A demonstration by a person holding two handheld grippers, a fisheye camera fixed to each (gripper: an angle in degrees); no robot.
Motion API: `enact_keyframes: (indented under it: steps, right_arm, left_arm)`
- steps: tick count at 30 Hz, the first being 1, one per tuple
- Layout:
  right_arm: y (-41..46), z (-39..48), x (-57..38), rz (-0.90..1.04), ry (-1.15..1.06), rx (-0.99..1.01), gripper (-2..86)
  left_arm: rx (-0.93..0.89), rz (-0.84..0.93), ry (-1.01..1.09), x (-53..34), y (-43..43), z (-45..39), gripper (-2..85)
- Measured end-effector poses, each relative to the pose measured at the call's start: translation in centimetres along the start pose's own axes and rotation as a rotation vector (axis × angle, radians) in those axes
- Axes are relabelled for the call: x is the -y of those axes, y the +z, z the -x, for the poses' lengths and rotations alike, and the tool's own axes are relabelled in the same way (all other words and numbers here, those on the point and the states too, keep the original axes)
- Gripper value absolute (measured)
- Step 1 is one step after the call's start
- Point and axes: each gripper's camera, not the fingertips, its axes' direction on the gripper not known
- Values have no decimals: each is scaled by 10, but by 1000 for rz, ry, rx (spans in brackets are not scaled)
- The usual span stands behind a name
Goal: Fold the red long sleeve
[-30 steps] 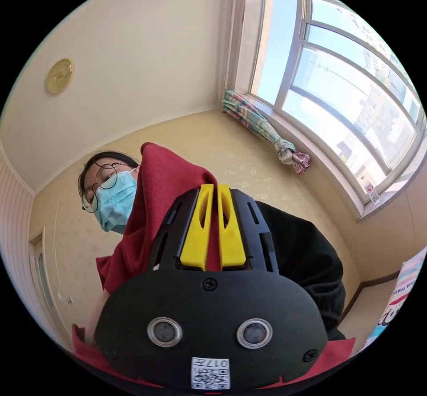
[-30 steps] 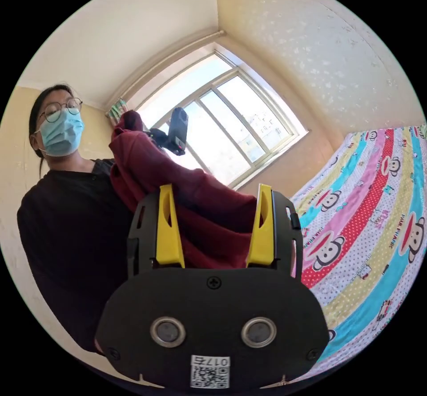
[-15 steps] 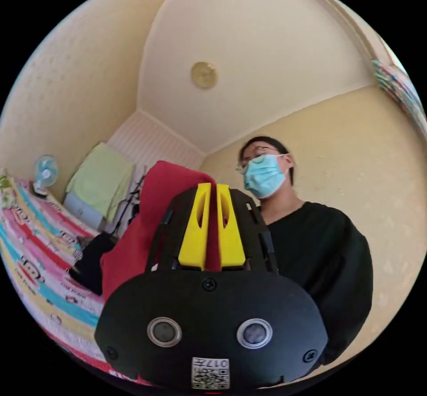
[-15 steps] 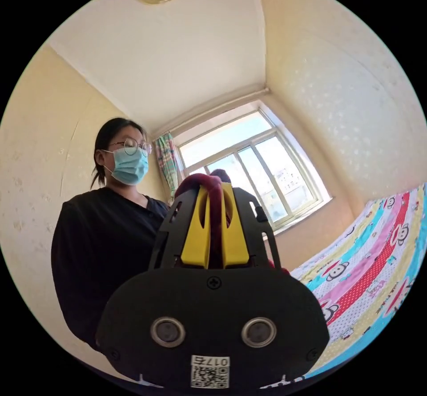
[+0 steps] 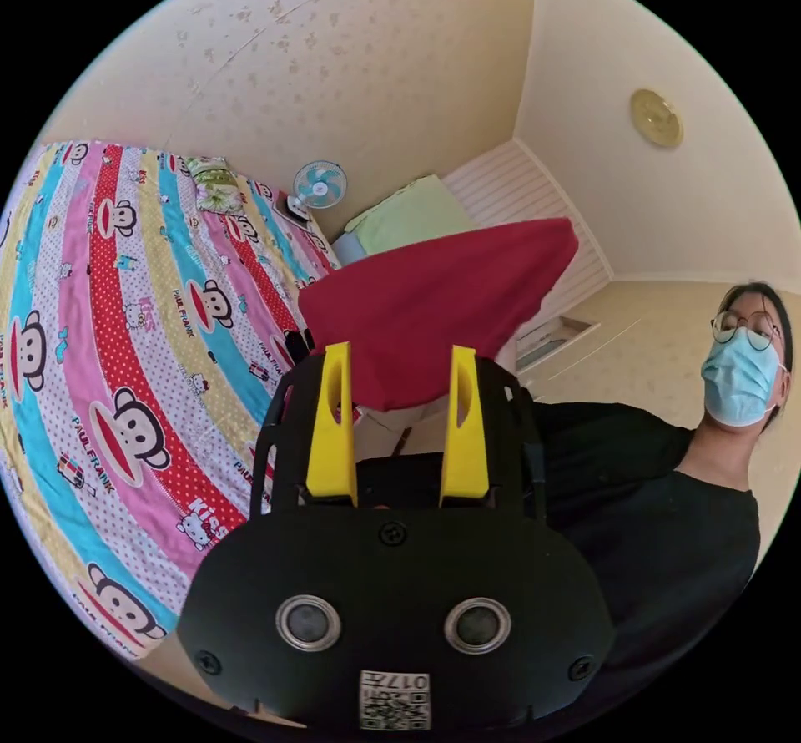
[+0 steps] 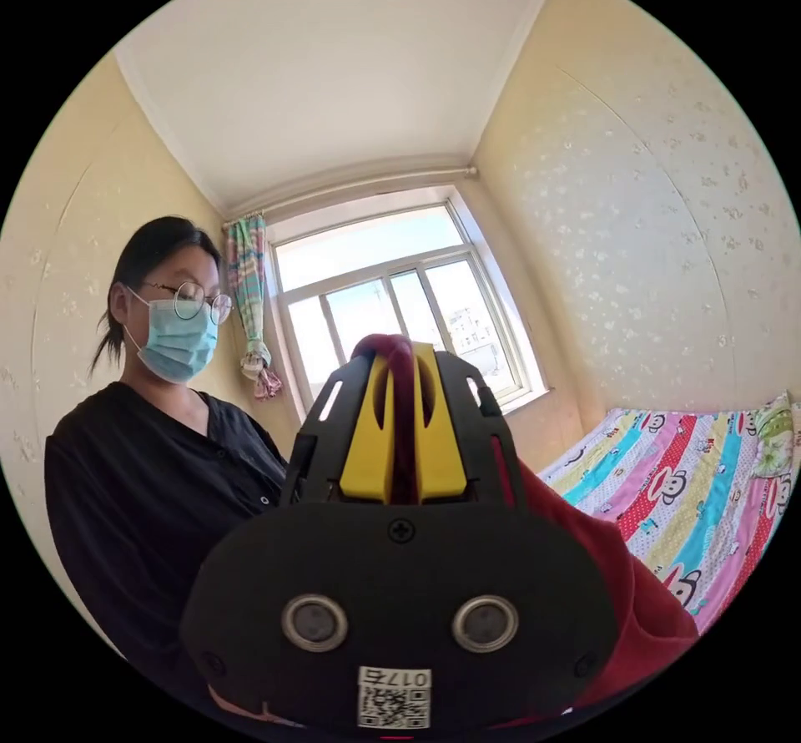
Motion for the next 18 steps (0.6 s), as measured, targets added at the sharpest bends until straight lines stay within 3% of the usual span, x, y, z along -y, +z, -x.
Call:
enact_keyframes:
  steps: [3, 12, 18]
  right_arm:
    - [10, 18, 21, -58, 3, -168, 48]
    - [96, 74, 67, -37, -76, -532, 48]
    - [155, 70, 100, 20, -48, -557, 47]
  left_arm:
    - [-11, 46, 115, 6, 32, -26, 179]
    - [221, 212, 506, 15, 69, -110, 212]
    - [652, 248, 516, -2, 76, -127, 160]
